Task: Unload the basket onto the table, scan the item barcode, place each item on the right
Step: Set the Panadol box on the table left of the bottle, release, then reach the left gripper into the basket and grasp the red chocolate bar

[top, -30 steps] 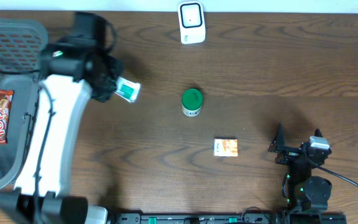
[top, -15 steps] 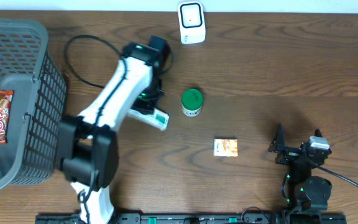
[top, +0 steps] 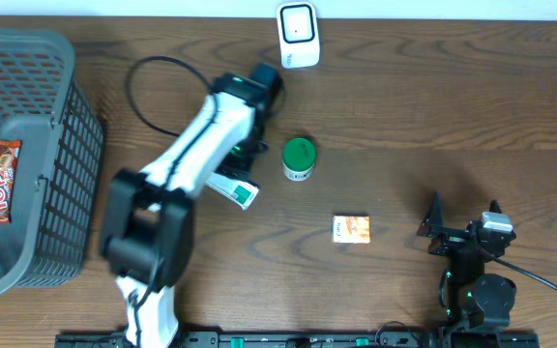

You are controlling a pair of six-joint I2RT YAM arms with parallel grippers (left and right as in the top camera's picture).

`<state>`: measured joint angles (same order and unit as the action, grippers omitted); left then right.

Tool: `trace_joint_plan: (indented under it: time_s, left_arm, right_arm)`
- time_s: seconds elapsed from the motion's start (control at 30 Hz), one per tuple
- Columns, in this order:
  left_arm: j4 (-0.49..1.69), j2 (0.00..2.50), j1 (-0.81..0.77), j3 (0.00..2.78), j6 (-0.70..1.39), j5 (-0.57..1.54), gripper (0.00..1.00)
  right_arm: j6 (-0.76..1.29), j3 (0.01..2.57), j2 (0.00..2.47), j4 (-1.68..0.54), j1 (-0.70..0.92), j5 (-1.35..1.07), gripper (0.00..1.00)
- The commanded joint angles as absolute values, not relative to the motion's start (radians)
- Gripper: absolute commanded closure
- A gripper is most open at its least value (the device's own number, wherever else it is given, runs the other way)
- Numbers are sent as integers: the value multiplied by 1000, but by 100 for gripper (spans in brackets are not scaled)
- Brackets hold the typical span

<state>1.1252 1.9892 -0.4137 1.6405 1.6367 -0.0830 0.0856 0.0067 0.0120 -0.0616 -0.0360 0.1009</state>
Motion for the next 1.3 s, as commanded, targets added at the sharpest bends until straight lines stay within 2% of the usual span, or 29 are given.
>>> trace_joint_plan:
  time_s: [0.0,0.03,0.07,0.17,0.3,0.43,0.6,0.8,0.93,1.27]
  left_arm:
    - [1089,1789,-325,1679,1305,-166,10]
    - [1066,1749,-300,1692,1210,-165,7]
    - [1038,1701,-271,1707,1089,-166,1]
    - [990,1575,-182,1749,795,-167,2]
    - [971,1429,-7,1786,610,-167,2]
    - [970,1325,249,1786,400,-178,2]
    - [1055,1355,489,1729,406,-177,2]
    - [1050,1449,671,1622,416,-137,2]
    - [991,1527,718,1567,311,-112,0]
    - [855,1732,720,1488,17,-113,0]
  right_arm:
    - [73,6,7,-65,-30,99,1]
    - [73,6,7,-65,-30,99,1]
    - [73,6,7,-65,-30,99,1]
    - [73,6,7,-65,-30,99,1]
    - [73,6,7,-65,-30,99,1]
    - [73,6,7,-65,-30,99,1]
    - [73,6,7,-65,-30,99,1]
    - [73,6,7,-65,-30,99,1]
    - [73,6,7,-65,-30,99,1]
    - [73,6,8,-65,-30,99,1]
